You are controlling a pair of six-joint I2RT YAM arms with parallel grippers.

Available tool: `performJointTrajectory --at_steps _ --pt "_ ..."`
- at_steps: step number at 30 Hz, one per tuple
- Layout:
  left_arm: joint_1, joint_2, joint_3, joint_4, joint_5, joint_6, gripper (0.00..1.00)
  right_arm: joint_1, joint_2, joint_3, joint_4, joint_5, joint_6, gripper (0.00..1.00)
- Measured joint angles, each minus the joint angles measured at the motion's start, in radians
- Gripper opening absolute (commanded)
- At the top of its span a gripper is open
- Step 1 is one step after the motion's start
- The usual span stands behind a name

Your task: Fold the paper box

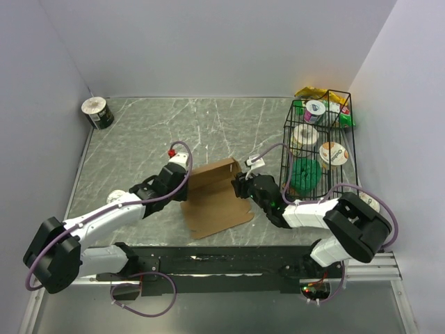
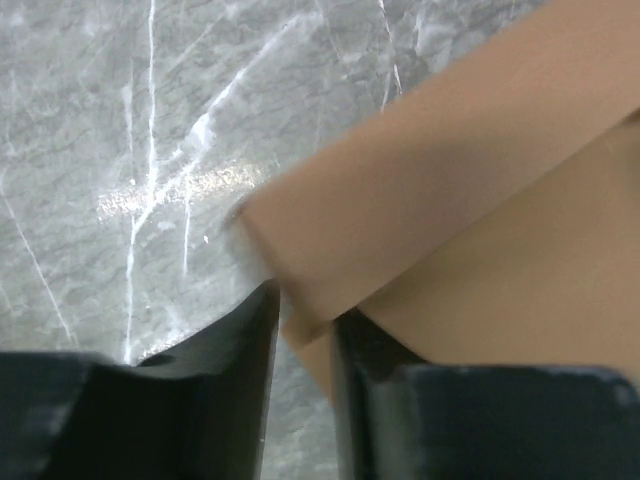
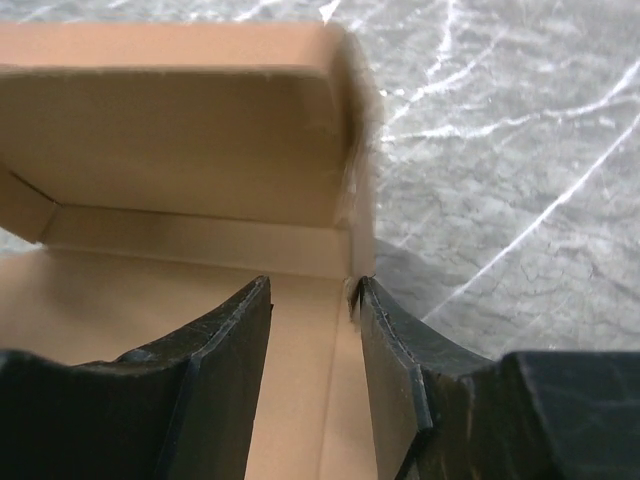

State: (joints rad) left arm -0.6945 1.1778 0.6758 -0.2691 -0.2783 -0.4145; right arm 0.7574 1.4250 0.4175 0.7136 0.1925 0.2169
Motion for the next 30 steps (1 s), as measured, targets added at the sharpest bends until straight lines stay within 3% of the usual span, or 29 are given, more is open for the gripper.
performJointTrajectory --at_steps 2,3,7,10,20,24,30 --pt "-0.007 0.004 0.000 -0.001 -0.008 -0.005 0.74 0.002 0.021 -0.001 0.014 0.013 0.011 0.47" --pt "-0.009 0.004 0.000 -0.002 -0.009 -0.008 0.86 0.002 0.028 -0.001 0.019 0.018 0.015 0.48" --pt "-0.015 -0.003 0.000 -0.006 -0.019 -0.024 0.99 0.002 0.041 -0.014 0.047 0.035 0.029 0.47" --pt "-0.017 -0.040 0.000 -0.019 -0.017 -0.026 0.96 0.002 0.045 -0.016 0.055 0.043 0.033 0.47" --pt "-0.023 -0.180 0.116 -0.071 0.047 0.030 0.99 0.002 0.049 -0.018 0.063 0.055 0.045 0.47" --pt "-0.022 -0.126 0.221 -0.047 0.099 0.068 0.97 0.002 0.049 -0.018 0.063 0.055 0.048 0.47" --pt "-0.023 0.084 0.385 -0.060 0.225 0.181 0.94 0.002 0.049 -0.018 0.063 0.051 0.048 0.47"
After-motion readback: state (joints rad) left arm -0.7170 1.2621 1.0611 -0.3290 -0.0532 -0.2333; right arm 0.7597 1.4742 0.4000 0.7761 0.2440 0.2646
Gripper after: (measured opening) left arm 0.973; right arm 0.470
